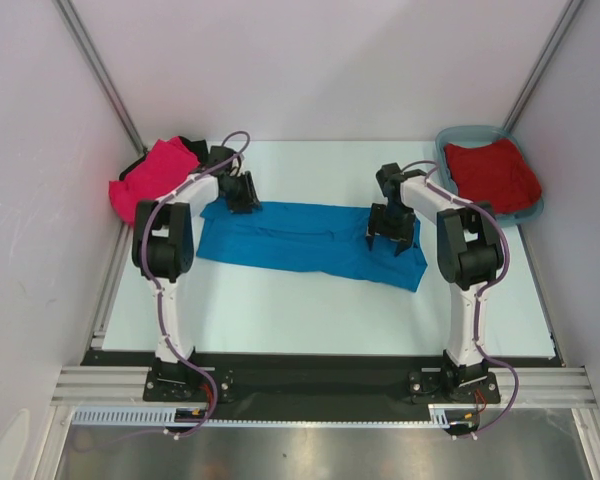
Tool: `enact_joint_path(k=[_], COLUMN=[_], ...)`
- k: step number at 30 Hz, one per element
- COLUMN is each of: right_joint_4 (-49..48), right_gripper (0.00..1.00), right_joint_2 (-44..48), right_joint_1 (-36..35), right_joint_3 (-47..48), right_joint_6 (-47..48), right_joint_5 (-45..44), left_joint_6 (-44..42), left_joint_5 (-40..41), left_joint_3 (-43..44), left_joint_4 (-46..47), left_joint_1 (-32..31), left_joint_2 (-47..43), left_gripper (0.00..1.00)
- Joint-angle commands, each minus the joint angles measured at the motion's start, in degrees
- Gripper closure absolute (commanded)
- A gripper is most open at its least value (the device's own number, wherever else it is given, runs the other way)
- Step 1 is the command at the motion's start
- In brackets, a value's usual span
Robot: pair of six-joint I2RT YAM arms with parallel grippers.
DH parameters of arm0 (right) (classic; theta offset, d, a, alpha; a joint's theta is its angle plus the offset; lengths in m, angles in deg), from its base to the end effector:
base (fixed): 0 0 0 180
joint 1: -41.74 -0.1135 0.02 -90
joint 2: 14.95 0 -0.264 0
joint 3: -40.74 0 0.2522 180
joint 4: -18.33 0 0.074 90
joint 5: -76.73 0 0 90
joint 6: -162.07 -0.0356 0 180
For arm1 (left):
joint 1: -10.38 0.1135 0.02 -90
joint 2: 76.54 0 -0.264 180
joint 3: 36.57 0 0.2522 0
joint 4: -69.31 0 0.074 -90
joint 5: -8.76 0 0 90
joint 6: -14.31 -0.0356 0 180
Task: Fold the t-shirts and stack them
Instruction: Fold the tshirt
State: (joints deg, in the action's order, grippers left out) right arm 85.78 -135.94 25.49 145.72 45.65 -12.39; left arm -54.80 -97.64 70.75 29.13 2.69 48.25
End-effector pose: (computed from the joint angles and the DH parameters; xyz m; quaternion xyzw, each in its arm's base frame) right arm 0.3943 0.1155 0.1614 0.0881 0.9945 0.0279 0.0503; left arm 0.4635 -0.0727 0.1632 -0.0698 0.9489 -0.2008 0.2334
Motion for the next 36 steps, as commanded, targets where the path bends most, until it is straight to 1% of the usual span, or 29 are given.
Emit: enact_joint_path(k=[1,5,6,12,15,16,20,23,27,29,30,32,33,36], right_joint_4=[-2.36,-2.36,-2.36,-2.01,-2.19,-2.19,-2.01,-1.84,-1.75,-2.01,-2.19,-2.45,-2.71,-1.93], right_gripper=[0.25,0.25,0.25,0.25,0.25,0.25,0.25,0.25,0.26,0.27,0.28,0.38,0.41,0.43], right_joint_2=[-1.27,-1.71,-1.88,-1.80,-1.62,-1.53,-1.53,-1.62,-1.44,-1.35,-1.27,-1.00,-0.57,0.66], right_joint_1=[-0.54,-0.80,-0.89,-0.98,-0.89,-0.89,-1.06,-1.06,-1.24,-1.24,-1.24,-1.33,-1.33,-1.50], right_joint_3=[1.68,1.77,1.94,1.42,1.15,1.33,1.77,2.03,1.86,1.59,1.42,1.33,1.07,1.50], right_joint_6=[0.22,-0.04,0.13,0.13,0.13,0.13,0.13,0.05,0.13,0.05,0.05,-0.13,-0.04,-0.13], right_joint_5=[0.08,0.26,0.17,-0.27,-0.36,-0.44,-0.80,-0.80,-3.60,-4.48,-4.66,-5.36,-5.80,-5.46], left_joint_6=[-3.56,-5.59,-6.03,-8.22,-8.93,-8.93,-8.76,-8.58,-8.84,-8.76,-8.67,-8.41,-8.32,-8.23], left_joint_5=[5.76,9.98,12.34,14.47,16.31,18.06,20.61,20.89,21.33,21.50,21.68,22.20,22.47,22.12], left_joint_3=[-0.48,1.01,1.36,-0.92,-2.85,-3.81,-4.09,-2.95,-3.12,-2.24,-1.89,-1.36,-1.54,-2.41], left_joint_4=[-0.48,-2.75,-3.37,-4.43,-5.23,-5.23,-6.71,-8.29,-7.78,-8.91,-9.27,-10.14,-10.24,-9.36], left_joint_1=[-1.89,-3.74,-4.00,-4.53,-4.80,-4.88,-5.23,-5.50,-5.94,-6.03,-6.03,-6.20,-6.29,-6.47], left_joint_2=[-7.97,-10.88,-11.32,-14.05,-13.79,-13.79,-12.30,-10.36,-9.48,-8.00,-7.46,-6.84,-7.10,-8.94], left_gripper=[0.58,0.58,0.58,0.57,0.59,0.59,0.60,0.60,0.60,0.66,0.69,0.70,0.71,0.69])
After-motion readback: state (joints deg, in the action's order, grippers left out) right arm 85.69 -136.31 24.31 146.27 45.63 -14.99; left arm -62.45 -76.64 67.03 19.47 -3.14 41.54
